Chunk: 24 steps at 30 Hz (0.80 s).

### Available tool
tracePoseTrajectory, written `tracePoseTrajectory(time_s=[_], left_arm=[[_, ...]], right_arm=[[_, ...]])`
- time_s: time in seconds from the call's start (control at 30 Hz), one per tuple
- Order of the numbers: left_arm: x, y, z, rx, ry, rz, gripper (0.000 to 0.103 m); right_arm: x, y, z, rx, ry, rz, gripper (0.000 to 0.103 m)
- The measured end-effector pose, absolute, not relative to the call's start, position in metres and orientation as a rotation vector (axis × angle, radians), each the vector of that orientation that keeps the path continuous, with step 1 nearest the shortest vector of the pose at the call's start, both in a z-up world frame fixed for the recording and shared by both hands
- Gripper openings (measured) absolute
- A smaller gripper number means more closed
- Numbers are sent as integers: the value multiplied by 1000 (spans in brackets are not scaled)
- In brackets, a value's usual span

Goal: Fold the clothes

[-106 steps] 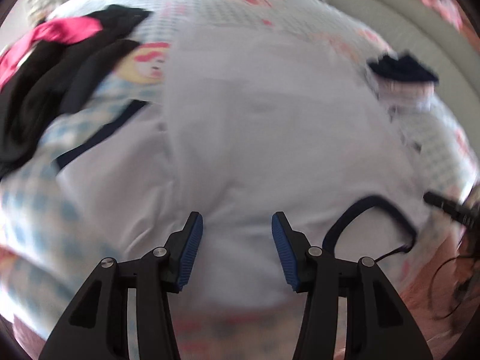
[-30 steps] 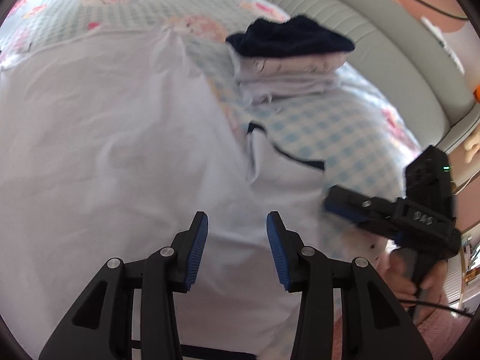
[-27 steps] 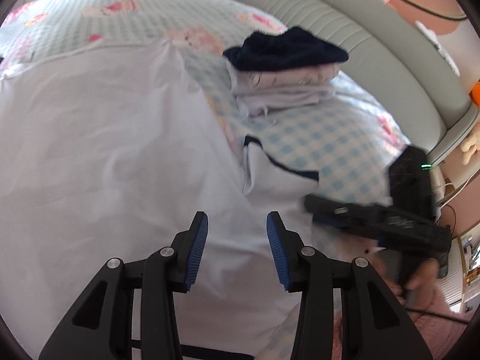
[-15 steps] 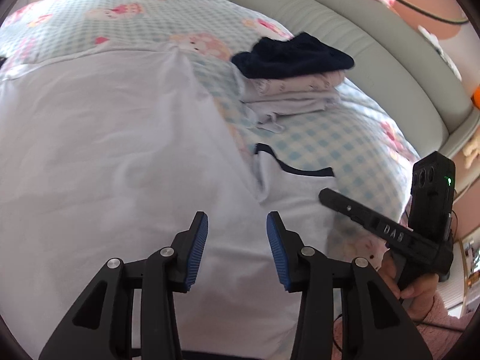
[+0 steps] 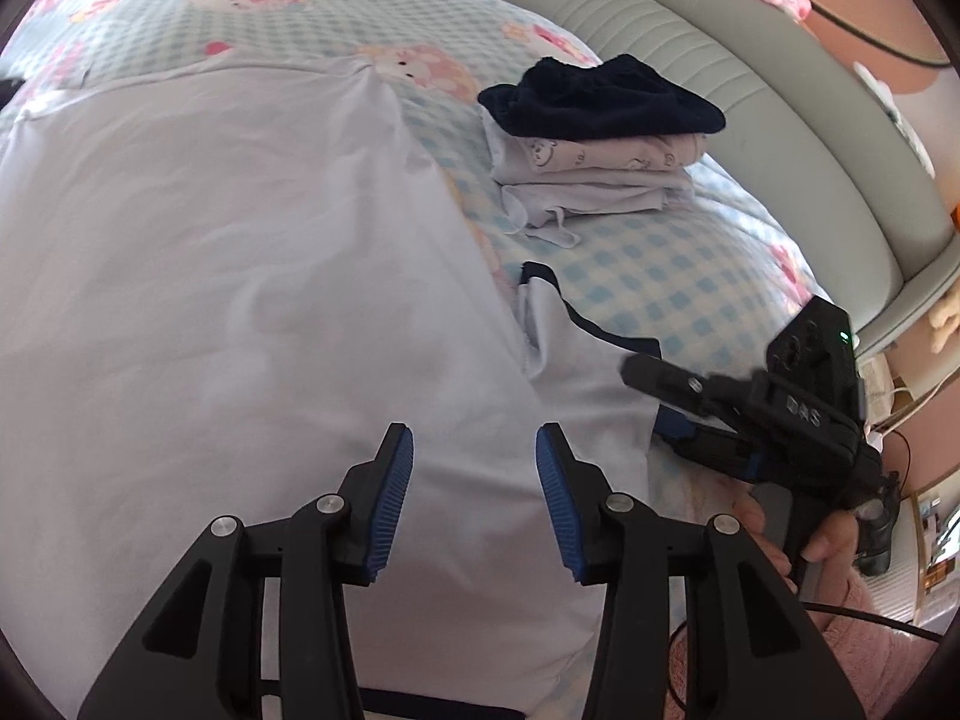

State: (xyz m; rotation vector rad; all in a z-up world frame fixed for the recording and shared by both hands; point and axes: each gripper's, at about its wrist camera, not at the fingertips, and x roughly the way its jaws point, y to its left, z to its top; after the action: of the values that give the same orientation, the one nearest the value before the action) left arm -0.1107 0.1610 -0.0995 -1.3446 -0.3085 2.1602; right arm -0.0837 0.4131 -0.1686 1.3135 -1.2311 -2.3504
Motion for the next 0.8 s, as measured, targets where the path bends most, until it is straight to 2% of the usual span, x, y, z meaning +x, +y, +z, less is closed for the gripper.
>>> tracePoseTrajectory(time_s=[0.03, 0.07, 0.1, 0.13, 0.23, 0.43, 0.53, 0.6, 0.7, 0.8], left_arm=[[-112, 161, -100, -1344, -312, 2161, 45], [-113, 162, -100, -1343, -314, 2162, 45], [-113, 163, -99, -1341, -308, 2165, 45], [-114, 165, -99, -1341, -296, 2168, 45], [-116, 167, -94, -1320, -279, 2169, 45], [-118, 172, -94, -1285, -286, 2140, 48], [-120, 178, -110, -1320, -271, 2126, 49], [-122, 187, -131, -1385, -180, 2127, 48], [-120, 197, -133, -1417, -67, 2157, 46], [-118, 196, -112, -1396, -89, 2172, 46]], right_arm=[[-91, 410, -171, 1325, -1241, -2335, 56], [-98, 404, -170, 1324, -1230, -2316, 39], [-101, 398, -165, 1316, -1176, -2340, 13], [-103, 391, -158, 1310, -1098, -2392, 2], [-102, 376, -137, 1290, -884, -2556, 1], [-80, 380, -120, 1291, -735, -2718, 0], [-77, 391, -140, 1388, -760, -2713, 0], [-77, 396, -148, 1418, -807, -2707, 0], [-79, 393, -144, 1407, -813, -2706, 0], [-78, 388, -123, 1318, -843, -2684, 1]])
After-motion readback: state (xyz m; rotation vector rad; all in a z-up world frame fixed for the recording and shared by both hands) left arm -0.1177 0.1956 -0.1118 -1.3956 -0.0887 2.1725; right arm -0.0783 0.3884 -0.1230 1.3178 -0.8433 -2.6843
